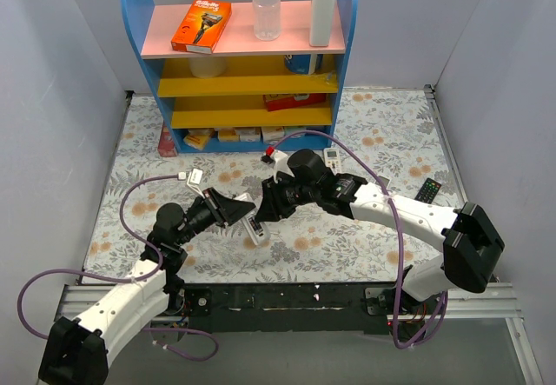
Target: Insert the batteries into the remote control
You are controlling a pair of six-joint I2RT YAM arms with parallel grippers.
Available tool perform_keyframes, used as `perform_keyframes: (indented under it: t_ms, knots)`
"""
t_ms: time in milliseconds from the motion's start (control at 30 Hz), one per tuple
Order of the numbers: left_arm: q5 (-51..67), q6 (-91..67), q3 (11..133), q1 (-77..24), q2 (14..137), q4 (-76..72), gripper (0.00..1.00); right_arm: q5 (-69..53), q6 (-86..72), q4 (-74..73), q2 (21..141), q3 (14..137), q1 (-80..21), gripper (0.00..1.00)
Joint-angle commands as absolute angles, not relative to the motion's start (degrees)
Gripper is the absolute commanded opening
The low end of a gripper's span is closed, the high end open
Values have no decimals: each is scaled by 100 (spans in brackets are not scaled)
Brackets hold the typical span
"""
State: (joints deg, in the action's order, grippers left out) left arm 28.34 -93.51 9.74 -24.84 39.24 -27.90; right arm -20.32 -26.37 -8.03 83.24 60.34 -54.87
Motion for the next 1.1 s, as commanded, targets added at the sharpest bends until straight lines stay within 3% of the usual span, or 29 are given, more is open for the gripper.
perform_keyframes:
  t_ms: [0,300,767,1067]
  knots:
    - [2271,-9413,976,-2531,3569,-2271,0,-1784,-2216,-764,8131,6205,-5423,40]
    - [458,-9510,1108,-2531,3279,182,0,-608,-1266,-1695,8358,6179,-5423,42]
    - [325,-9677,905,-2531,3313,360,0,-158,-949,-2065,9930,6442,-5555,47]
    - [413,-9642,888,-2531,3463,220,0,-26,-747,-2092,10336,6653,-5827,48]
